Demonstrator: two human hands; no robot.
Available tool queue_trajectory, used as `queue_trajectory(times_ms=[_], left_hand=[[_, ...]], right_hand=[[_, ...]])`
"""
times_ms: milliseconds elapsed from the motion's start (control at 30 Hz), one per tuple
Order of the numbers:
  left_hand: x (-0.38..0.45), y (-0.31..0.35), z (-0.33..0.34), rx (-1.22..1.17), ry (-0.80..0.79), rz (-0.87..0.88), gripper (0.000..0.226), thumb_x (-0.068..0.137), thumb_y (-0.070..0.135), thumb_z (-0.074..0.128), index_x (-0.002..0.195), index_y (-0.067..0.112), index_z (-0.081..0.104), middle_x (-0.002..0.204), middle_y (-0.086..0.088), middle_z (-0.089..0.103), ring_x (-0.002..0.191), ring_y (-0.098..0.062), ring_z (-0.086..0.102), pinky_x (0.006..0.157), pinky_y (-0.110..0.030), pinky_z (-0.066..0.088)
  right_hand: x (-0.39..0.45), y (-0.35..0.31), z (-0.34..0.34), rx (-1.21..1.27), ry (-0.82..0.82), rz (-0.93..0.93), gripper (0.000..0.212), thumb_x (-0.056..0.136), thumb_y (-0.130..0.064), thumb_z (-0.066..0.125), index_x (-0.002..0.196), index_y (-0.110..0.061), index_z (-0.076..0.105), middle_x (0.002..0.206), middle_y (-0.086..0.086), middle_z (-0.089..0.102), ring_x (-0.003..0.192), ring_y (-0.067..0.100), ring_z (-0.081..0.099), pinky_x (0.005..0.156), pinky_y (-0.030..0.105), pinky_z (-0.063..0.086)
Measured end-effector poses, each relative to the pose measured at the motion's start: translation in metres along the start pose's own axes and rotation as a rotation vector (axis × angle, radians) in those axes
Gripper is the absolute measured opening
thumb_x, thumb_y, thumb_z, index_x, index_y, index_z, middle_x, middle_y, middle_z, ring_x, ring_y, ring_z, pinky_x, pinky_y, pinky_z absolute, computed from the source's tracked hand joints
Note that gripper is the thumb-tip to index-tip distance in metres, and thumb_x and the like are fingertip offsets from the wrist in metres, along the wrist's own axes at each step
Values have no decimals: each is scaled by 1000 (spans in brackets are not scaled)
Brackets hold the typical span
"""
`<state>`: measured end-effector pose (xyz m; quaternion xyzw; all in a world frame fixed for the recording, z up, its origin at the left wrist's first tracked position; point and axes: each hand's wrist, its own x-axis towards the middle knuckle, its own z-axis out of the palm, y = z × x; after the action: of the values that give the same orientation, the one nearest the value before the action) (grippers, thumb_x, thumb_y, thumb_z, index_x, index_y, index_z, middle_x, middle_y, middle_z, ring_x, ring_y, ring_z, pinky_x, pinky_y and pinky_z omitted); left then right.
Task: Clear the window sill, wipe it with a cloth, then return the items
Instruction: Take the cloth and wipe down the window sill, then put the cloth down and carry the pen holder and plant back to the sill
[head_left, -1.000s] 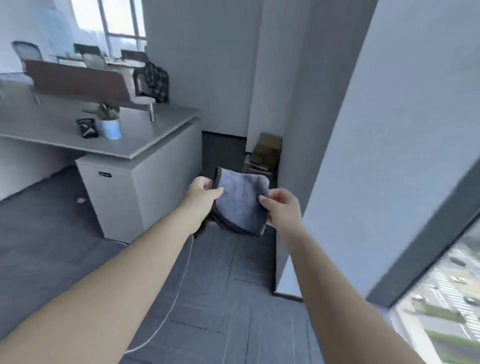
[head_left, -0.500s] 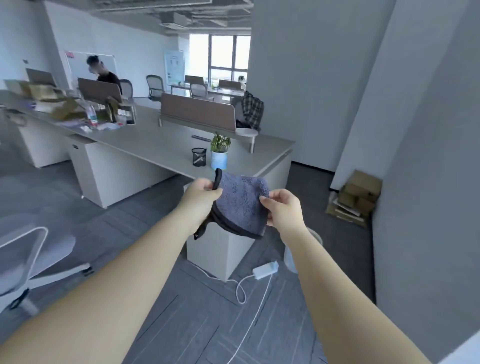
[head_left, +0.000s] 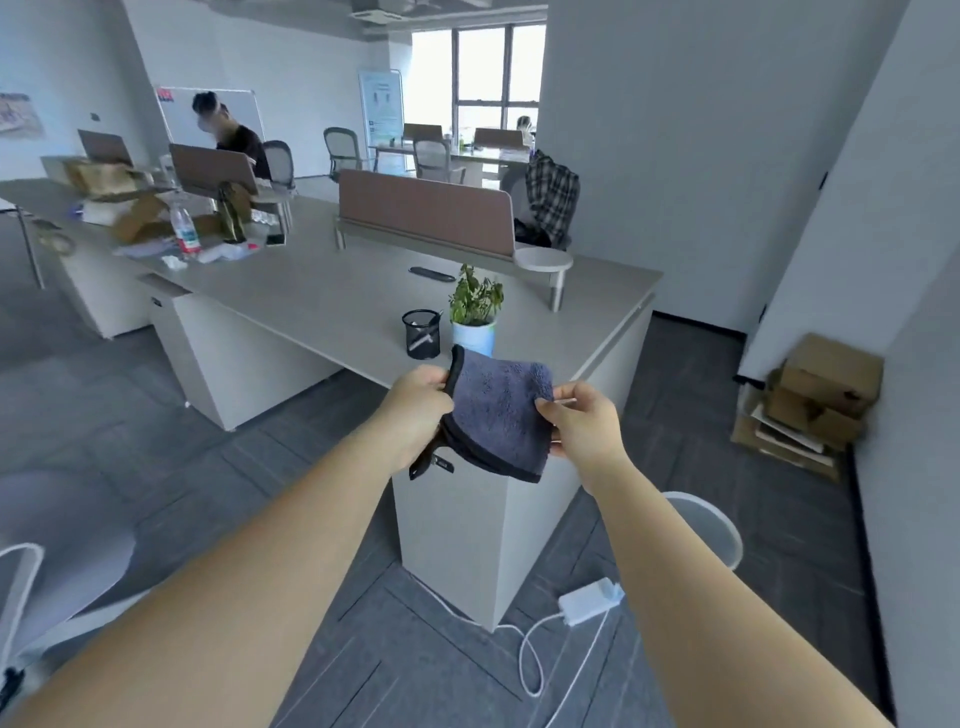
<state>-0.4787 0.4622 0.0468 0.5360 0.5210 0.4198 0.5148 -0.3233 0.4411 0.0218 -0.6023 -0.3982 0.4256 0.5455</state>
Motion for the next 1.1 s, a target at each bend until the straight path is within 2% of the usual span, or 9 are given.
queue_trajectory(times_ms=[167, 267, 333, 533, 667, 767, 833, 933, 1100], left_hand=[[100, -21, 6, 79, -88, -41, 40, 81, -17, 31, 74, 15, 54, 78, -3, 58, 83, -27, 56, 68, -30, 47], [161, -27, 7, 132, -128, -74, 34, 82, -16, 34, 96, 5, 56, 82, -6, 59, 94, -28, 55, 87, -41, 48], [208, -39, 8, 166, -172, -82, 37, 82, -16, 35, 109, -2, 55, 80, -6, 59, 93, -28, 56, 81, -38, 49], [324, -87, 7, 283, -285, -127, 27, 83, -11, 42, 92, 9, 57, 90, -9, 60, 93, -27, 55, 86, -39, 46], [381, -117, 5, 330, -333, -187, 26, 83, -9, 44, 83, 13, 58, 82, -5, 56, 90, -23, 50, 82, -33, 41], [409, -132, 10, 349, -353, -194, 34, 83, -7, 46, 113, 7, 55, 102, -10, 56, 102, -27, 54, 91, -36, 43], [422, -139, 13, 371, -375, -202, 37, 81, -7, 47, 117, 2, 54, 100, -8, 54, 105, -29, 55, 94, -39, 44], [433, -145, 17, 371, -407, -209, 35, 72, -2, 50, 104, 8, 62, 93, -11, 59, 95, -31, 58, 88, -40, 46], [443, -150, 10, 387, -333, -210, 34, 83, 2, 52, 117, 2, 56, 126, -14, 60, 117, -27, 54, 99, -29, 38]], right_hand=[[86, 24, 16, -26, 58, 72, 26, 88, -2, 52, 68, -16, 46, 71, 3, 51, 60, 20, 48, 55, 30, 47], [137, 31, 27, -36, 100, 148, 24, 88, 1, 50, 70, -15, 48, 74, 5, 53, 62, 20, 52, 54, 29, 50], [173, 45, 38, -49, 143, 189, 25, 88, 3, 47, 71, -15, 48, 80, 8, 55, 64, 21, 54, 54, 29, 51], [263, 86, 76, -190, 284, 324, 19, 83, 6, 47, 81, -12, 55, 90, 13, 60, 81, 30, 58, 86, 55, 52], [313, 113, 99, -293, 364, 372, 21, 83, 3, 49, 98, -7, 60, 92, 10, 62, 83, 27, 56, 84, 46, 53], [334, 128, 106, -369, 401, 390, 27, 84, 1, 49, 108, -4, 60, 94, 6, 61, 80, 24, 55, 63, 27, 45], [343, 134, 109, -422, 408, 406, 27, 85, -1, 49, 110, -6, 59, 96, 6, 63, 80, 22, 55, 55, 22, 39], [350, 138, 110, -538, 401, 450, 29, 85, -4, 51, 113, -4, 56, 113, 12, 64, 97, 29, 57, 72, 25, 39], [363, 133, 118, -695, 414, 375, 41, 85, -14, 56, 125, -7, 49, 133, 13, 47, 123, 29, 41, 100, 34, 34]])
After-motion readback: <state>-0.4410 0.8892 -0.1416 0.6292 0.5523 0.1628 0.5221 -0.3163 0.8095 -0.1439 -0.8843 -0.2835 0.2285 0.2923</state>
